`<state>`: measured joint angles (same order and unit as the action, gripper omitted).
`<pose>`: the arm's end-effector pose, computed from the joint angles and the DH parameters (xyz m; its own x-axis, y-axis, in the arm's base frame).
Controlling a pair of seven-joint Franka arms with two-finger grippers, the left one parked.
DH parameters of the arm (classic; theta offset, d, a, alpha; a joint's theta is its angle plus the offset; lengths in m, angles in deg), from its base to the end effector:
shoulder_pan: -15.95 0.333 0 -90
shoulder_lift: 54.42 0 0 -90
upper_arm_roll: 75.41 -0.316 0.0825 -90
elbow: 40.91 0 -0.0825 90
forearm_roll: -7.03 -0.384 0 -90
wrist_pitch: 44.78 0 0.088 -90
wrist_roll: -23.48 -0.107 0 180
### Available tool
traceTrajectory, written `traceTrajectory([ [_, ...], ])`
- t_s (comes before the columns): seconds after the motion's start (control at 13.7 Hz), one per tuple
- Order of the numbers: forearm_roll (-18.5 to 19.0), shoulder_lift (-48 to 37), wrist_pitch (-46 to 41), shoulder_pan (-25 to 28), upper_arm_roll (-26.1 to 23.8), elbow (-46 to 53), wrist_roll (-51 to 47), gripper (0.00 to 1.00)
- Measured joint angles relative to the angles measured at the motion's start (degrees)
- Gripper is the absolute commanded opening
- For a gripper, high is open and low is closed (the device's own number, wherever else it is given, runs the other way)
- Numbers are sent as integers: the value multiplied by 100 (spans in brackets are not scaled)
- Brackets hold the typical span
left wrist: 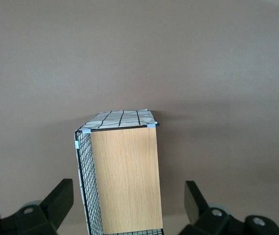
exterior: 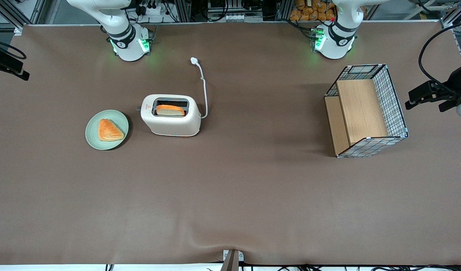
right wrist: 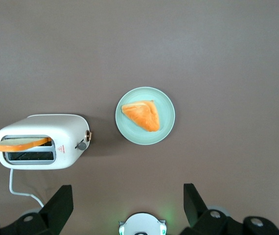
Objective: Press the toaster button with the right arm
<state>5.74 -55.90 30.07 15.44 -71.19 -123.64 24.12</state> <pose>0.5153 -0.0404 0.6748 0.9917 -0.0647 -0.1112 -0.0679 -0.9974 -0.0254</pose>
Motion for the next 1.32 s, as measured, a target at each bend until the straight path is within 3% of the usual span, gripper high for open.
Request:
traceTrajectory([
  [0.29, -118, 170, -396, 184, -30, -138, -6, 100],
  [0.88, -1537, 566, -475, 200, -14, -1520, -19, 100],
  [0.95, -1661, 702, -466, 203, -18, -1628, -19, 89],
  [1.17, -1828, 1049, -227, 286, -28, -1956, -13, 73],
  [1.32, -1858, 1114, 242, 448, -35, -2354, -9, 56],
])
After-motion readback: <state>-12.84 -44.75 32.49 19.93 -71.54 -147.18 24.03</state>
